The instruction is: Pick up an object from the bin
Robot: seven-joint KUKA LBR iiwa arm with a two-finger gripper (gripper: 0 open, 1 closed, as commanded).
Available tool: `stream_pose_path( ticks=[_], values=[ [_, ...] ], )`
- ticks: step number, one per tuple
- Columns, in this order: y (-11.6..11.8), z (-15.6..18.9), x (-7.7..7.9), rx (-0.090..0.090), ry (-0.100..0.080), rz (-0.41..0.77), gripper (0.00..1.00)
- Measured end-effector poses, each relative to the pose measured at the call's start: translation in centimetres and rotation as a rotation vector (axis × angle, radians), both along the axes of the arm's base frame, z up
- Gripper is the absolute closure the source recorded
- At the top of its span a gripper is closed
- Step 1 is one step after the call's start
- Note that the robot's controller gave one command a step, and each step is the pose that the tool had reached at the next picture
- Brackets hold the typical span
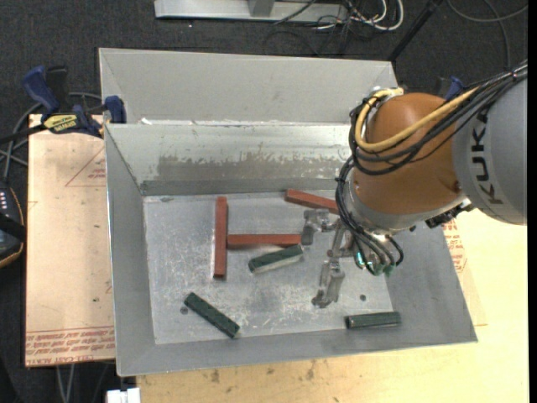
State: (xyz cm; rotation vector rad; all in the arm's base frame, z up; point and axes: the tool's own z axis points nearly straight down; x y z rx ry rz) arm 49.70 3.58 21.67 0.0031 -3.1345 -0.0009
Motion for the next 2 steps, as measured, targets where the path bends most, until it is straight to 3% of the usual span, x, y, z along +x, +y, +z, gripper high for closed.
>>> stream_pose_path(
  ticks=[1,2],
  values=[
    [2.6,-14.8,6.0,0.002,-0.018,0.026,0.0],
    [2.2,-11.6,7.3,0.001,-0.012,0.142,0.0]
  ],
)
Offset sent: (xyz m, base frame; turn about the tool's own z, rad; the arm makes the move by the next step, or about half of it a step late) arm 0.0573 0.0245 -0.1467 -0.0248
